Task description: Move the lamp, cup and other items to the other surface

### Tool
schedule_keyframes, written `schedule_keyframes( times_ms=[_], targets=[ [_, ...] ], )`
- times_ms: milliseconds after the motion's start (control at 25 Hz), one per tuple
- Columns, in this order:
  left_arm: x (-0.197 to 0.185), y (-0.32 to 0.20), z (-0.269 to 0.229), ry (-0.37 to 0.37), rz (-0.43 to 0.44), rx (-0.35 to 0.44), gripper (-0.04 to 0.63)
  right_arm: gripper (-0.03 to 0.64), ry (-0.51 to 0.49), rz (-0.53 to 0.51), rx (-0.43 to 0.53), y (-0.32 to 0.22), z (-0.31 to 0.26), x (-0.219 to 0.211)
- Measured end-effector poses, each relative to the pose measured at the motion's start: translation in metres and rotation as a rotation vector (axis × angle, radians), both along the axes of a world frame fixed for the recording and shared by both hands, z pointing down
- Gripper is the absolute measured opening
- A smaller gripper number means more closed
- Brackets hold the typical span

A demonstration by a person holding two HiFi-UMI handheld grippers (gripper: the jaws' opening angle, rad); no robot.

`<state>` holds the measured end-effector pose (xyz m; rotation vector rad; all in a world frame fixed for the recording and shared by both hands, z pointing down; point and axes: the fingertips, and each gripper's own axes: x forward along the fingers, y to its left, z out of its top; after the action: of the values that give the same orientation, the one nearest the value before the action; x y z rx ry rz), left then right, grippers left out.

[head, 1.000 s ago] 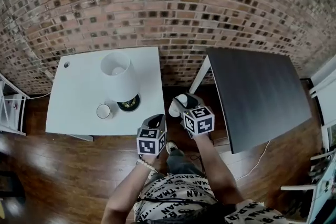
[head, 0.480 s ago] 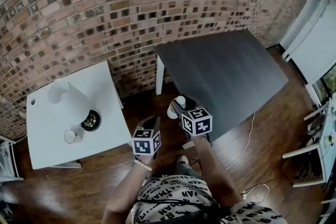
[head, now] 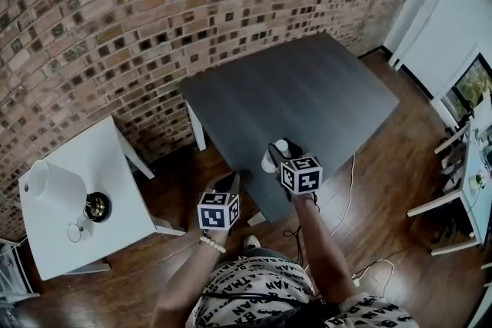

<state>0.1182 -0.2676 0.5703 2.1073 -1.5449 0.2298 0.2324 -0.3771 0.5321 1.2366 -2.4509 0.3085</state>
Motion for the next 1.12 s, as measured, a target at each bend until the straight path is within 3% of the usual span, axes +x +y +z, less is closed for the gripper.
schedule_keyframes(
  times_ms=[280,520,840,1120],
  targets=[
    [0.078,-0.048,0.011,0.0,0.08,-0.013,0.003,0.212,0.015,0.146,-0.013,-0.047,0.018,0.119],
    [0.126,-0.077,0.022,0.002,0.124,-0.038,0.003,0.212,0.012,0.229,-0.038,-0.069,0.035,0.187],
    [0.16,-0.091,0.031,-0.022,0.168,-0.065,0.003,0.212,-0.004,0.319,-0.056,-0.088,0.053,0.246],
    [0.16,-0.094,0.035,-0.039,0.168,-0.079,0.003,0.213,-0.008,0.331,-0.061,-0.092,0.068,0.255]
  ],
)
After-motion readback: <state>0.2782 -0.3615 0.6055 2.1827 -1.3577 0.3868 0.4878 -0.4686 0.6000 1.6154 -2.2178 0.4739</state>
